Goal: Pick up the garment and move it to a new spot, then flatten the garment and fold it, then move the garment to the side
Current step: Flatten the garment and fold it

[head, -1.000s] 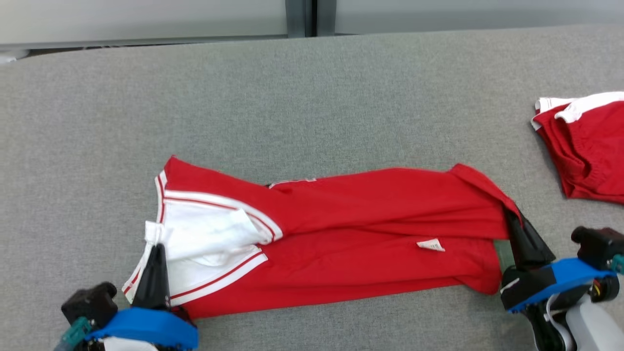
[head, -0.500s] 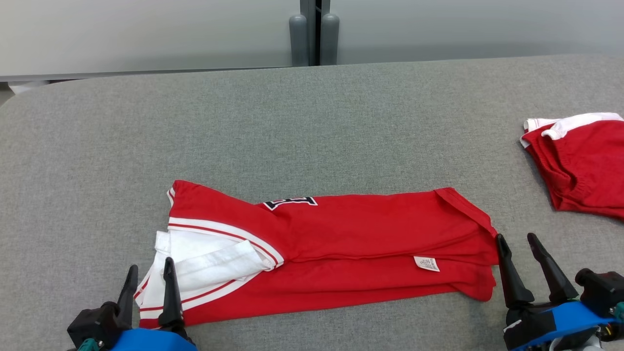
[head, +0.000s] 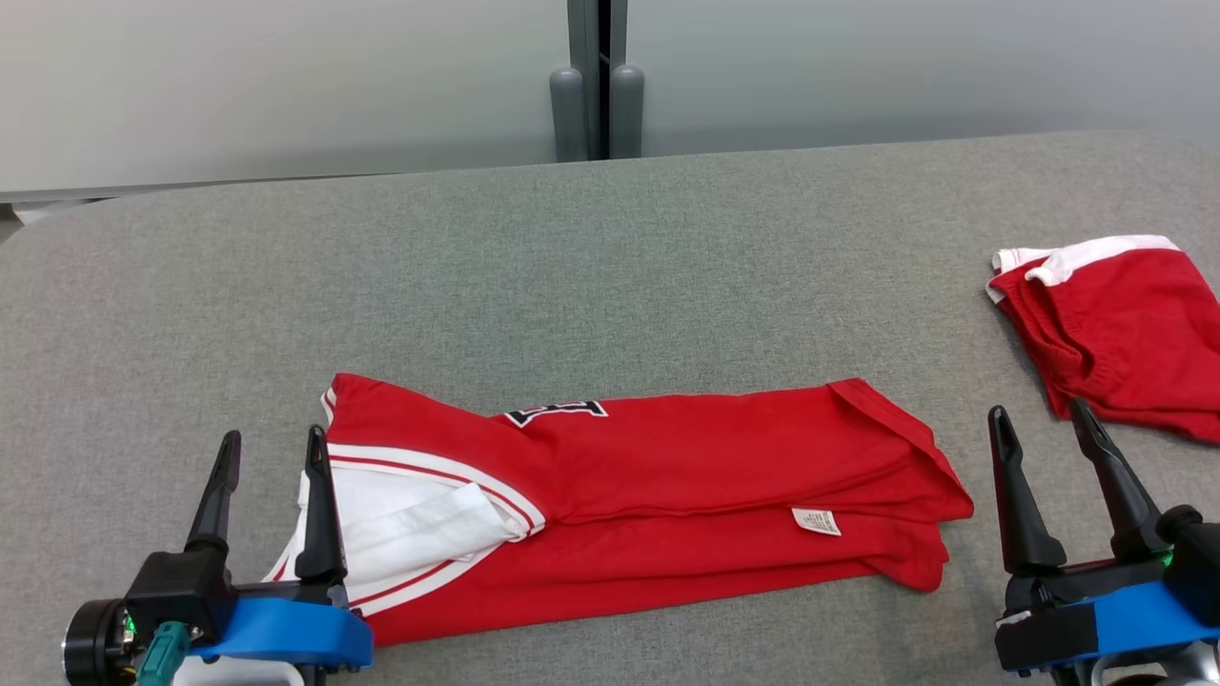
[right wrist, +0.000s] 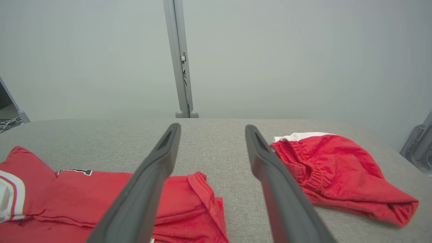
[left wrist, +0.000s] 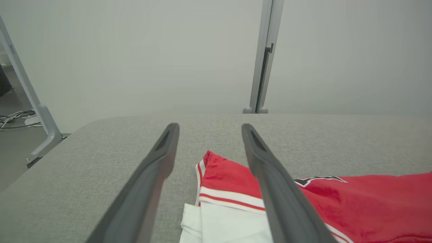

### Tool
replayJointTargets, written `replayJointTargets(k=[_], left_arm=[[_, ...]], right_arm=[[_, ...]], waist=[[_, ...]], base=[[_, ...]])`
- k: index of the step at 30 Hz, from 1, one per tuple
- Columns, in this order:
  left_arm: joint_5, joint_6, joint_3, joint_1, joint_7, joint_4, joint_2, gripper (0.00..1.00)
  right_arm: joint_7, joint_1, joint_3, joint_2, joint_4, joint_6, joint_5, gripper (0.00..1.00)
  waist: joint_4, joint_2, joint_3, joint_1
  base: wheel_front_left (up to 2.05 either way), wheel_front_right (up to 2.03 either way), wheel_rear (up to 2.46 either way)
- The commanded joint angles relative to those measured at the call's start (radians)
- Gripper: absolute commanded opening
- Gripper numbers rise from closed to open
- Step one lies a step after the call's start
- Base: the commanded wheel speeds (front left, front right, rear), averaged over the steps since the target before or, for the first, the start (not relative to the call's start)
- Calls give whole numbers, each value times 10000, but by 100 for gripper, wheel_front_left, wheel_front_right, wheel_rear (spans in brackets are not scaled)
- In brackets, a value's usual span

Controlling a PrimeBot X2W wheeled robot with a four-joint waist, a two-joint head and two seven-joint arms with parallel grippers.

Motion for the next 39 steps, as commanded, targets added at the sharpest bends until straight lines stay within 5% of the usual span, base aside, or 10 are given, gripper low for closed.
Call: replayJointTargets(k=[1, 19, 38, 39], left_arm=[[77, 45, -17, -147, 65, -84, 114, 100], [203, 25, -147, -399, 72, -261, 362, 100], [244, -99, -286, -1196, -279, 11, 87, 100], [241, -95, -275, -1195, -293, 21, 84, 100]], right_arm=[[124, 171, -43, 68, -149, 1, -59, 100], [483, 106, -260, 44, 235, 1, 104, 100], [275, -1882, 1070, -185, 5498, 2, 1653, 99], [302, -1896, 1259, -182, 5621, 4, 1796, 48]], waist=[[5, 1, -30, 0], [178, 1, 206, 0], [611, 1, 1229, 0], [613, 1, 1224, 0]], base=[[0, 0, 0], [0, 0, 0], [0, 0, 0], [0, 0, 0]])
